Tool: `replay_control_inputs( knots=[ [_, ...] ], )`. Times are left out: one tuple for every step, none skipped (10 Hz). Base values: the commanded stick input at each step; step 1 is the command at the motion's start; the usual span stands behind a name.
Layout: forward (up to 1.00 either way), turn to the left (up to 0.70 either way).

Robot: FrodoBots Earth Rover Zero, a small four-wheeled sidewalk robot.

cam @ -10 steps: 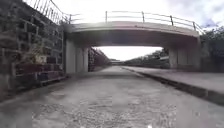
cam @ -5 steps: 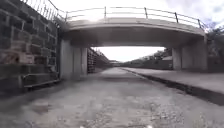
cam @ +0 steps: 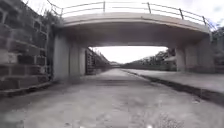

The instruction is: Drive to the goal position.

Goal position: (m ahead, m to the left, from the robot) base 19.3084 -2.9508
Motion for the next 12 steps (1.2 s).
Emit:
replay_control_inputs(
  knots=[
    [1.00,0.00],
    [1.00,0.00],
    [1.00,0.00],
    [1.00,0.00],
    [1.00,0.00],
    [1.00,0.00],
    [1.00,0.00],
    [1.00,0.00],
    [1.00,0.00],
    [1.00,0.00],
    [1.00,0.00],
    [1.00,0.00]
  ],
)
